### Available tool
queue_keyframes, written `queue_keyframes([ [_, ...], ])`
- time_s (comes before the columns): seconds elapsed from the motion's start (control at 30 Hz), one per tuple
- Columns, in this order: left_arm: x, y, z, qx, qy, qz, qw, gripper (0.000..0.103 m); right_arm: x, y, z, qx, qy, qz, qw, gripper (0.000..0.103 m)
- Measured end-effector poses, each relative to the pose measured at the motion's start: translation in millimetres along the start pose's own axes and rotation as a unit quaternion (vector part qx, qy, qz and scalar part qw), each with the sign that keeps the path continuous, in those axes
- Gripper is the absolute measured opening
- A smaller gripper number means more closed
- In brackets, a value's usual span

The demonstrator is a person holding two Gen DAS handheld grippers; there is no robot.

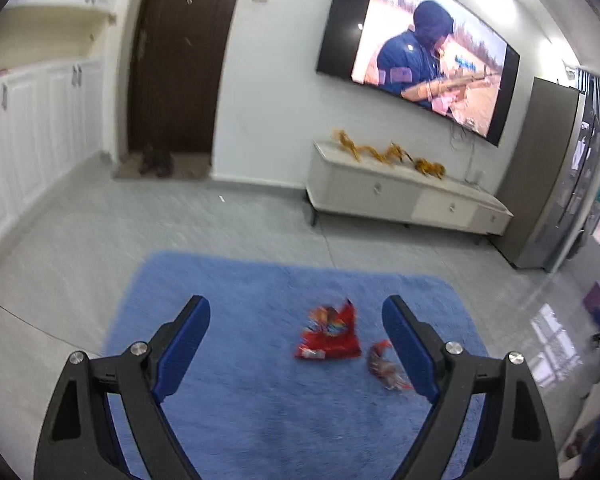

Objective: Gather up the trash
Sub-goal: 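Grasp the red snack bag with the left gripper while the right gripper grasps the clear plastic bag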

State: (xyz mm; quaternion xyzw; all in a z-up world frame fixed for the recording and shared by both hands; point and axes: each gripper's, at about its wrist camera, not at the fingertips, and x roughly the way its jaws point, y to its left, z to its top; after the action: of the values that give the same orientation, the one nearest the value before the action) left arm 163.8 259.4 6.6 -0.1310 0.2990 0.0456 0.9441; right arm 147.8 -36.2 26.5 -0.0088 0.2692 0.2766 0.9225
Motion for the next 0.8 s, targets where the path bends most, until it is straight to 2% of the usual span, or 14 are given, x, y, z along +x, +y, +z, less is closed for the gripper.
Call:
queue_keyframes([
  [0.23, 108, -30, -25, -0.011, 0.067, -0.051, 0.9964, 0.088, 99, -1, -45, -0.012, 0.087, 0.025, 0.996, 0.099],
  [0.4, 161, -30, -37, -0.024, 0.102, -0.037, 0.9938, 0.086, 160, -1, -59, -0.012, 0.13, 0.036, 0.991, 0.094],
  [0.47, 176, -26, -43, -0.032, 0.115, -0.034, 0.9923, 0.073, 175, 1, -63, -0.012, 0.14, 0.037, 0.989, 0.089],
  [0.57, 188, -17, -53, -0.047, 0.128, -0.038, 0.9899, 0.059, 201, 4, -70, -0.008, 0.162, 0.039, 0.986, 0.072],
  [0.6, 187, -15, -54, -0.046, 0.123, -0.038, 0.9906, 0.057, 203, 6, -72, -0.007, 0.165, 0.039, 0.985, 0.06],
  [0.63, 185, -15, -55, -0.045, 0.122, -0.039, 0.9908, 0.05, 206, 8, -75, -0.008, 0.168, 0.04, 0.985, 0.048],
  [0.73, 176, -18, -58, -0.032, 0.118, -0.039, 0.9918, 0.044, 207, 13, -80, -0.015, 0.175, 0.038, 0.984, 0.023],
  [0.8, 169, -18, -61, -0.028, 0.117, -0.039, 0.992, 0.04, 197, 14, -81, -0.015, 0.171, 0.044, 0.984, 0.018],
])
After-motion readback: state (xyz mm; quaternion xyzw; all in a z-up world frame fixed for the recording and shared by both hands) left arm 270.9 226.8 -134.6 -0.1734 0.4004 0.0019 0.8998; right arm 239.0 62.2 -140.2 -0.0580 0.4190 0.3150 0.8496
